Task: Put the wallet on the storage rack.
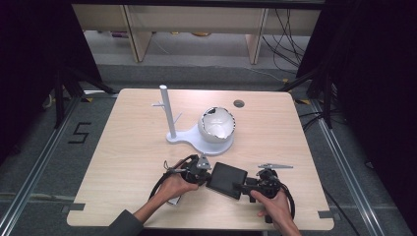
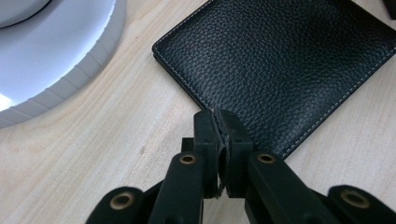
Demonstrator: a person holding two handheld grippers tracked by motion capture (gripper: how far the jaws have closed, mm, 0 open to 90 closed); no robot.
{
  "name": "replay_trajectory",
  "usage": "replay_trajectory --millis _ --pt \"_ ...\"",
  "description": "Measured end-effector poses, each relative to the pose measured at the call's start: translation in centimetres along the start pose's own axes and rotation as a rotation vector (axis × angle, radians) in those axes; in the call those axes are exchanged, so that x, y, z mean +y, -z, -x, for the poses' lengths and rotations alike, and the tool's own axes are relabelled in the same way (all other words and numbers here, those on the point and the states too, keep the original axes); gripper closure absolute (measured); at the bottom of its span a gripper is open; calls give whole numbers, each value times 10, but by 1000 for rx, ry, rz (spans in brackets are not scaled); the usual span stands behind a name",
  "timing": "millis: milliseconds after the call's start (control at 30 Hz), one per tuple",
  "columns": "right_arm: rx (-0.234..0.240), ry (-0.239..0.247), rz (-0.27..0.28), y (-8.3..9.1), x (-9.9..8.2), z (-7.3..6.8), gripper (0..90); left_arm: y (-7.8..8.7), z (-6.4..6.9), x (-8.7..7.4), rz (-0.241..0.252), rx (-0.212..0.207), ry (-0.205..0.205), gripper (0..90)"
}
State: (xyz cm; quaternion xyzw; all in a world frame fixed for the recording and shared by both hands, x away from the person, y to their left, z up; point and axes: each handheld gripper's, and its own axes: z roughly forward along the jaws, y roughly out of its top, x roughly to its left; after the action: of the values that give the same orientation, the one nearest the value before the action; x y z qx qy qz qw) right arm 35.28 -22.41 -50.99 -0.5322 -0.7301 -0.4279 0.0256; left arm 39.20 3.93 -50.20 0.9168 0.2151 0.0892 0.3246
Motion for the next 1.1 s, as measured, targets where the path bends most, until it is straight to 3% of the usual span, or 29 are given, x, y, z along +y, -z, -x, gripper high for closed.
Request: replay_trajectory --millis 100,233,433,533,600,633,700,767,800,867,900,1100 --pt "-7 -19 13 -2 3 1 234 1 1 0 -17 -11 -15 868" --pt "7 -59 34 -5 7 4 236 0 5 1 -7 -23 -3 871" --pt "5 -113 63 -10 16 11 293 1 12 2 -28 -54 -28 870" --pt "9 -123 69 -11 16 12 338 1 14 3 -25 -48 -25 870" --pt "7 -180 64 -10 15 8 377 1 14 2 -20 -50 -18 871" --pt "-11 -146 76 -10 14 11 408 0 15 2 -20 -49 -21 871" --pt "-3 -144 77 -10 14 13 480 1 15 2 -20 -43 -27 870" --pt "1 -152 73 -9 13 14 540 1 16 2 -20 -41 -30 869" --pt "-1 -193 67 -8 13 12 556 1 15 2 -18 -43 -29 868" --pt "16 -189 82 -8 14 13 602 1 15 2 -18 -43 -29 866" --pt "22 -148 110 -8 14 16 640 1 15 2 -17 -42 -31 861" --pt "61 -88 152 -2 19 8 738 2 14 2 -22 -37 -47 836"
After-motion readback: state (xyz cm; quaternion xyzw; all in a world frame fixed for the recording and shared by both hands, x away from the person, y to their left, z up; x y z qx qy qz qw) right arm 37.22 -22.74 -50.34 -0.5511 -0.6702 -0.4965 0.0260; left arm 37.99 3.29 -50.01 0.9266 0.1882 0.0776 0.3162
